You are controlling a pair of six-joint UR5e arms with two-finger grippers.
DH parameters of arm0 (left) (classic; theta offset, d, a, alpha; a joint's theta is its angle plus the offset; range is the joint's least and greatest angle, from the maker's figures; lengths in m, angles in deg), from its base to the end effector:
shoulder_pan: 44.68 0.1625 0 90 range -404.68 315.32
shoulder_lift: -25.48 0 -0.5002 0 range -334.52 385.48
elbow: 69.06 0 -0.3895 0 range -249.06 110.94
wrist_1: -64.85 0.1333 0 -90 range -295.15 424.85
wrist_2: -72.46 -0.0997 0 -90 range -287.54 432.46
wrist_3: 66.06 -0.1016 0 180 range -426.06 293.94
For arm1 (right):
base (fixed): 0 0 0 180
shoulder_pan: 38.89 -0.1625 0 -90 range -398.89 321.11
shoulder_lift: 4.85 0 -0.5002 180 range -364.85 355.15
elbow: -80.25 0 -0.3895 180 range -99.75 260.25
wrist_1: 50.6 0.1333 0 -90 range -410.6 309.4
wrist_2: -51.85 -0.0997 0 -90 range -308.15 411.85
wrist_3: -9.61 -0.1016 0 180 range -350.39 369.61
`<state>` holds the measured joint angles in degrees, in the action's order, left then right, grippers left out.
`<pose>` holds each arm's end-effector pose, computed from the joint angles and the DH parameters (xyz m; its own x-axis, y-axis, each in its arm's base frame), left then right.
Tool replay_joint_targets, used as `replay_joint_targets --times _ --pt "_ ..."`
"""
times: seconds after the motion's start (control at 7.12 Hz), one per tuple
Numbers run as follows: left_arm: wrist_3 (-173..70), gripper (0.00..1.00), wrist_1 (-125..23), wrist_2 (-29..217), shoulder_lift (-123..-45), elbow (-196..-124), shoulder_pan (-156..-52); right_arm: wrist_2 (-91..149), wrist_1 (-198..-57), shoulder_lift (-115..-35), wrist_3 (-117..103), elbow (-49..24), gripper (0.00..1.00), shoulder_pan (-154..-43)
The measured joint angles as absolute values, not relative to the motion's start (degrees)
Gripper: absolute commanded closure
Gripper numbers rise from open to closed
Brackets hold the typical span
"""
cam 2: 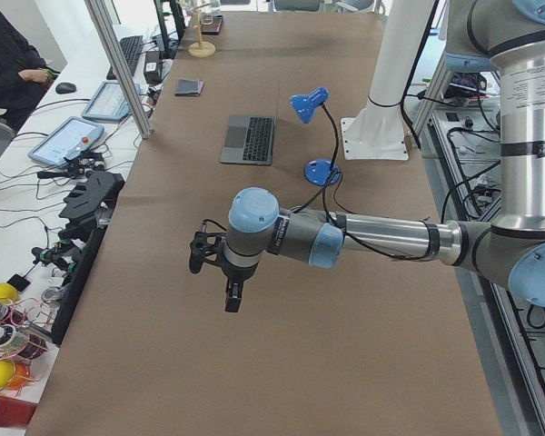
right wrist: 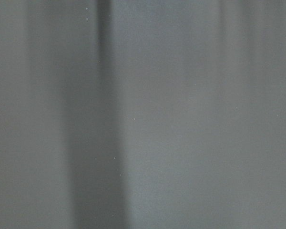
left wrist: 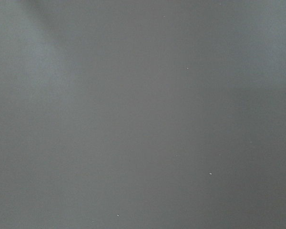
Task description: Close laptop
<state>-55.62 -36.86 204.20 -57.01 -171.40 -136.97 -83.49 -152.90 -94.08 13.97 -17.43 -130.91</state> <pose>-0.0832 -0.4369 0.6699 0.7337 -0.0166 -0.6792 0.1741 0.9709 0.1643 0.0781 -0.4842 0.6834 0.7014 -0.0035 0.7127 0.0182 0.9997 -0.0130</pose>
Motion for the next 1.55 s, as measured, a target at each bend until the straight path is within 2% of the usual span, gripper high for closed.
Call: replay_joint_targets --times 1.55 --pt "-55.8 0.02 -36.8 202.5 -56.6 -171.0 -136.8 -83.9 -152.9 -93.7 14.2 -17.8 0.0 -130.9"
